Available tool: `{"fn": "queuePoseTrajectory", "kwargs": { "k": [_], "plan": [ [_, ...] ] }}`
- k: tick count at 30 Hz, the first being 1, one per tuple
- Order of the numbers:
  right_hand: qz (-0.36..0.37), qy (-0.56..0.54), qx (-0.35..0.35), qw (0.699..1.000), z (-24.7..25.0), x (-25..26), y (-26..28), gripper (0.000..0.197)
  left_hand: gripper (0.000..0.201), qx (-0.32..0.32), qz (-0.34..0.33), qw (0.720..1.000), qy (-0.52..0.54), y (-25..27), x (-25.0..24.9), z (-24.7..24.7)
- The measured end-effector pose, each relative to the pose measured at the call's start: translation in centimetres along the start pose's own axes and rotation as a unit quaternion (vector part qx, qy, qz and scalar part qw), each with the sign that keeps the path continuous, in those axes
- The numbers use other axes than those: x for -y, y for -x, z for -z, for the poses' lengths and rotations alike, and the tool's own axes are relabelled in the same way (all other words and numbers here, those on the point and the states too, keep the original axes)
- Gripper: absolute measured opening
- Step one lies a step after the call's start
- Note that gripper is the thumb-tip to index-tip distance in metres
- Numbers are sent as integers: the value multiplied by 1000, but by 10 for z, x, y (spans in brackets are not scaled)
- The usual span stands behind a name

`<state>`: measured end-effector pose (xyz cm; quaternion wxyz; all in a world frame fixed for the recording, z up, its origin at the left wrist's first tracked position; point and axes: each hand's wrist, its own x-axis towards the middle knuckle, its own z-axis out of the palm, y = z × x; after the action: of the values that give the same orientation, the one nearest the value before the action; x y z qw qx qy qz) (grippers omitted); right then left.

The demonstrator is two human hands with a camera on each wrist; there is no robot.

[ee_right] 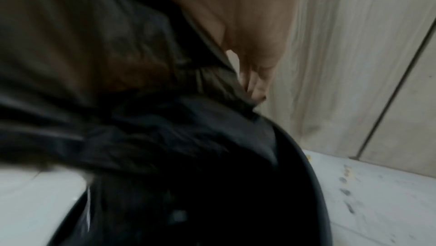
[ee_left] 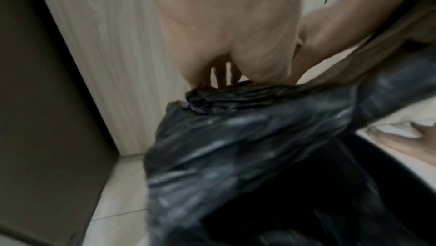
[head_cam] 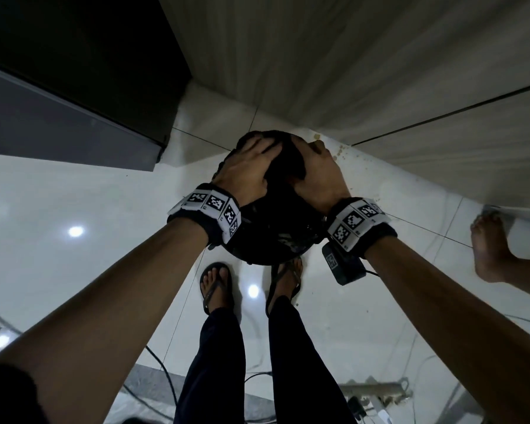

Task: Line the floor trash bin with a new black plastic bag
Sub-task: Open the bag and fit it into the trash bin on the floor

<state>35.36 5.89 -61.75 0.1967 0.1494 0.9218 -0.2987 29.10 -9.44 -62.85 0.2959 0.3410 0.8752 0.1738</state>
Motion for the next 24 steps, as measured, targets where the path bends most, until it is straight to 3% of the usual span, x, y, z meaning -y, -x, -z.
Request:
{"fn": "queuePoseTrajectory", "kwargs": {
  "k": [4,7,14,19,22,24],
  "plan": [
    [28,-55,41,997,-26,-16,1,79,84,39,-14,998,-38,-3,21,-27],
    [75,-1,24,997,-45,-32,3,77,85,34,10,999,-14,-6,28,-34],
    [111,80,24,990,-39,-55,3,69,66,32,86,989,115,0,55,-25],
    [68,81,75,992,-20,-55,-2,71,50,34,143,970,193,14,77,-19],
    [39,116,77,989,-9,-44,-1,71,64,3,151,975,166,22,74,-9],
    [34,119,63,990,-4,-28,0,72,77,-39,116,988,92,26,60,3]
  ]
}}
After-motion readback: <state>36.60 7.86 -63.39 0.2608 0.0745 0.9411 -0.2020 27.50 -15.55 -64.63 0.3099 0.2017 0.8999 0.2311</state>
